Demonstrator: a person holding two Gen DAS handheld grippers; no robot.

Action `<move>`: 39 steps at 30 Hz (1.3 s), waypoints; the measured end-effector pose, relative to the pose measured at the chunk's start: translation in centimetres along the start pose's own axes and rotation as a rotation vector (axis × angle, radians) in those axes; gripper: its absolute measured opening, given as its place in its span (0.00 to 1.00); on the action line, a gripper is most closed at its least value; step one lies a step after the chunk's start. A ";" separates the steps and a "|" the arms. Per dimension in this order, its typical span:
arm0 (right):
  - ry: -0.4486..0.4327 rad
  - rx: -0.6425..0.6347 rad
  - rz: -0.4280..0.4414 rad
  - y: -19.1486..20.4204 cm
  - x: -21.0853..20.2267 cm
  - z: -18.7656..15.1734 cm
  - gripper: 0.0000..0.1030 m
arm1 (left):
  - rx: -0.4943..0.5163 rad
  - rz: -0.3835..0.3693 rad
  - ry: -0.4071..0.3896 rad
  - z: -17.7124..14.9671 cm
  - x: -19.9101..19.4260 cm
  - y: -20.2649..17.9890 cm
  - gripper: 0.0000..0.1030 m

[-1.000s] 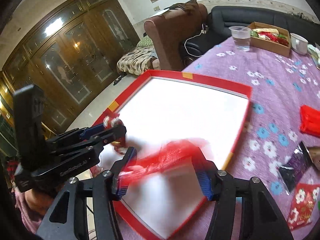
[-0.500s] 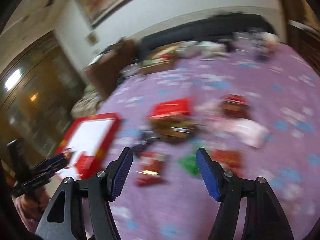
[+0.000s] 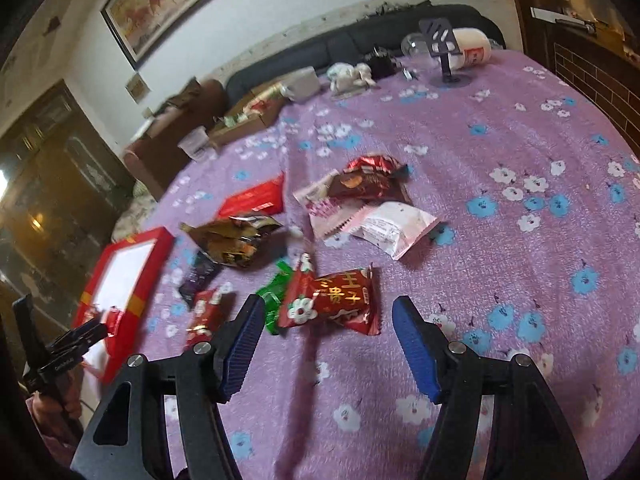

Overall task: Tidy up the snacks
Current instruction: 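Grasp another red candy packet with the left tool while the right tool grasps a red candy packet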

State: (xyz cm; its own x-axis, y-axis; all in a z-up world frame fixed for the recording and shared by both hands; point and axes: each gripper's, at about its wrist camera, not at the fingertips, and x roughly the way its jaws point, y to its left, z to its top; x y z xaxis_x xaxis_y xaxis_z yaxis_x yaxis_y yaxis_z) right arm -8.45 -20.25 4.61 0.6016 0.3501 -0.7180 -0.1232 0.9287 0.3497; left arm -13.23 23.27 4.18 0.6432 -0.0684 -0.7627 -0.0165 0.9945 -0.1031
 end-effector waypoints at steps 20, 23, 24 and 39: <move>-0.046 0.037 0.069 -1.7 2.2 1.2 0.44 | 0.256 -0.179 0.012 2.0 -2.1 -13.9 0.66; -0.147 0.134 0.172 -4.1 0.8 1.7 0.44 | 0.244 -0.206 0.059 1.5 -0.7 -16.9 0.66; -0.159 0.167 0.196 -4.8 0.7 1.7 0.44 | 0.220 -0.215 0.078 1.5 -0.2 -17.5 0.66; -0.228 0.222 0.246 -6.0 -0.6 2.1 0.44 | 0.002 -0.179 0.235 2.2 6.1 -20.8 0.66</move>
State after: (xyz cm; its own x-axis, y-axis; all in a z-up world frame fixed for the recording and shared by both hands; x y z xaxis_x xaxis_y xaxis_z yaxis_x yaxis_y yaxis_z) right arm -6.41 -26.33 4.22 0.7379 0.4997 -0.4537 -0.1270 0.7630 0.6338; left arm -7.22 2.36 3.06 0.4408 -0.2592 -0.8594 0.0828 0.9651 -0.2486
